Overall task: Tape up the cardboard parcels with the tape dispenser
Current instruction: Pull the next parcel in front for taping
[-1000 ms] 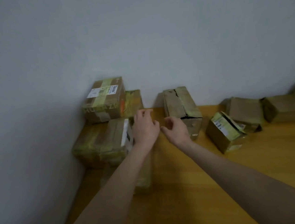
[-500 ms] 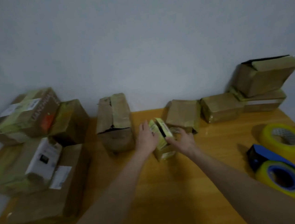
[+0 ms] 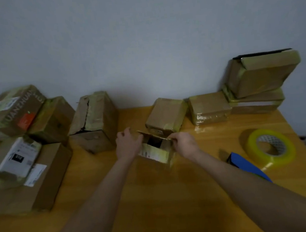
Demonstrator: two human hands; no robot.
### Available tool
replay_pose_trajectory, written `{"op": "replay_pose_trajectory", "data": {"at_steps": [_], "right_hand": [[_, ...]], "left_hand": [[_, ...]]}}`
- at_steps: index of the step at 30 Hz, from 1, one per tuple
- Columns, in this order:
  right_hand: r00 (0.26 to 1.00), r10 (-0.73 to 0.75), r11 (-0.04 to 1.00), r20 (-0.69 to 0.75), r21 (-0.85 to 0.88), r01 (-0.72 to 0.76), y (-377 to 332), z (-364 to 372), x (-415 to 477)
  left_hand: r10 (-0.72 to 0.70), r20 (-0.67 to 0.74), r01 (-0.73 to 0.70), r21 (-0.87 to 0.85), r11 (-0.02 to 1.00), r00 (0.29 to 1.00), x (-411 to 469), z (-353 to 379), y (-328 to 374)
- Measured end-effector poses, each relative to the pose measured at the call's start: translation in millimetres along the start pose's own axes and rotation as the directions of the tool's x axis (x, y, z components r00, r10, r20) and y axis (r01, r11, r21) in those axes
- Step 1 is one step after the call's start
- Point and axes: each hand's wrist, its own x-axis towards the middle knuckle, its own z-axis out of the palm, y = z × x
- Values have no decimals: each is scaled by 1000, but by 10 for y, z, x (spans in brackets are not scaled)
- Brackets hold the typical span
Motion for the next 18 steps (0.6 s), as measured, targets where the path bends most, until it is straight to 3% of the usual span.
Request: {"op": "replay_pose_trajectory", "data": {"at_steps": [3, 5, 8, 11, 15, 18], "right_hand": [[997, 70, 998, -44, -5, -70, 282, -209, -185], [991, 122, 993, -59, 11, -122, 436, -292, -349], [973, 192, 981, -131, 65, -185, 684, -432, -575], [922, 290, 951, -255, -33, -308, 1022, -642, -789], [838, 542, 821, 64, -255, -511, 1526, -751, -1096], [776, 566, 823, 277, -234, -517, 1804, -623, -1280]], "left_hand": [[150, 275, -92, -215, 972, 950, -144, 160, 123], [227, 378, -115, -296, 948, 897, -289, 333, 233], [244, 319, -148, -296, 944, 916, -463, 561, 404], [241, 303, -161, -265, 951, 922, -593, 713, 556], [230, 326, -161, -225, 961, 917, -740, 864, 716], [190, 282, -125, -232, 965, 941, -878, 971, 798]]}}
